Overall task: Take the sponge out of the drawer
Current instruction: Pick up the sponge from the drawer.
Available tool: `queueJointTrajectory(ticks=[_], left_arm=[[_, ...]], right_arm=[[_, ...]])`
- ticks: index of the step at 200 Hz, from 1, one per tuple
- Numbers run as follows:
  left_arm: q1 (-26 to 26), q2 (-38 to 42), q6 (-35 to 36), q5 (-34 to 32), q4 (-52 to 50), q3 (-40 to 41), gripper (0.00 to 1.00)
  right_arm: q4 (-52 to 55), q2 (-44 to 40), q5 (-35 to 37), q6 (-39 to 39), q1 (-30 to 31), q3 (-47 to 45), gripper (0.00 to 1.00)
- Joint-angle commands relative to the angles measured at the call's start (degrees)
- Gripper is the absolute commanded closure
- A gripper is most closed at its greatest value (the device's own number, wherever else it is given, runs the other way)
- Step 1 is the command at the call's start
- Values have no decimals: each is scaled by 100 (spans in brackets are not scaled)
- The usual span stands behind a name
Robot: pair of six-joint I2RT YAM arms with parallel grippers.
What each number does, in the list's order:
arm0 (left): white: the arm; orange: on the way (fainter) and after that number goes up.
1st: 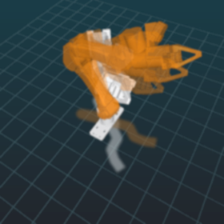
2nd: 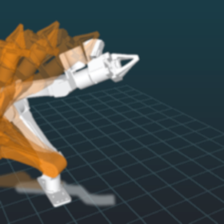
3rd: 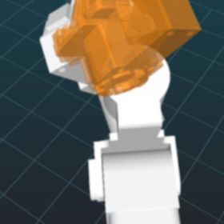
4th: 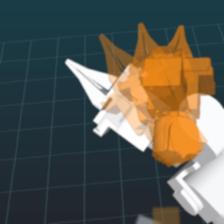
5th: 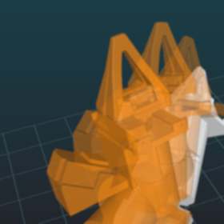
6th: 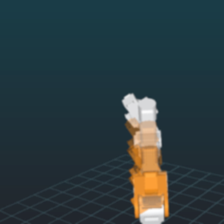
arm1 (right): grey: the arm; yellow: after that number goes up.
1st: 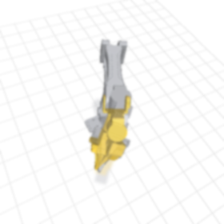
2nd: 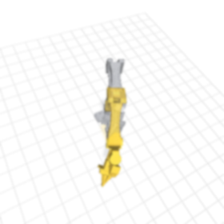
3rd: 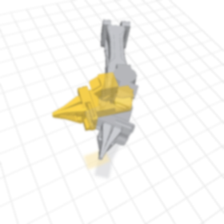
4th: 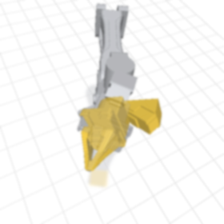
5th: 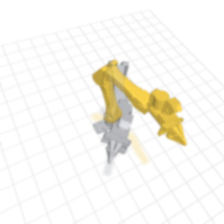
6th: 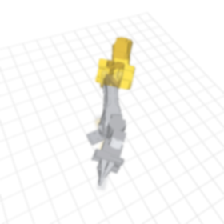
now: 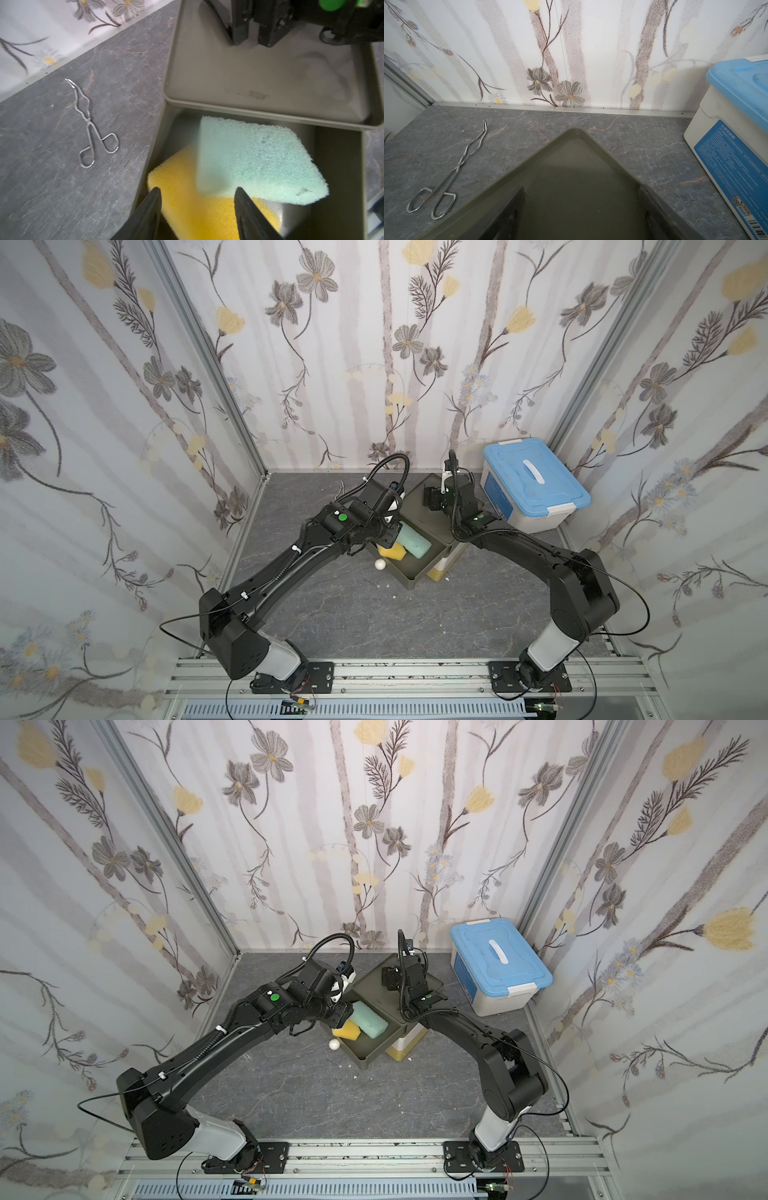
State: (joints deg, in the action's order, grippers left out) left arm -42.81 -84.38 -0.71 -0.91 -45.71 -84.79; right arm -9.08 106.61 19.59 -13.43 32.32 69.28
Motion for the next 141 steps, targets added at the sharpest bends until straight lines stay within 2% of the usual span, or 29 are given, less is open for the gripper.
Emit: queueJointTrajectory(ticks=[1, 22, 46, 106, 120, 141], left_arm=[[34, -26, 110, 508, 259, 50, 42], [44, -48, 134, 834, 409, 86, 42], [61, -197, 125, 673, 349, 33, 43], [211, -289, 111, 765, 465, 112, 49], [269, -290, 99, 856, 535, 273, 54], [333, -351, 71, 943, 586, 270, 72]], right_arm=[[1356, 202, -372, -388, -35, -107, 14], [1356, 203, -382, -397, -40, -107, 14], [1369, 203, -373, -389, -34, -107, 14], [1387, 220, -378, -371, -57, -98, 14], [1391, 229, -386, -380, -63, -98, 14], [1392, 246, -382, -388, -67, -98, 14]])
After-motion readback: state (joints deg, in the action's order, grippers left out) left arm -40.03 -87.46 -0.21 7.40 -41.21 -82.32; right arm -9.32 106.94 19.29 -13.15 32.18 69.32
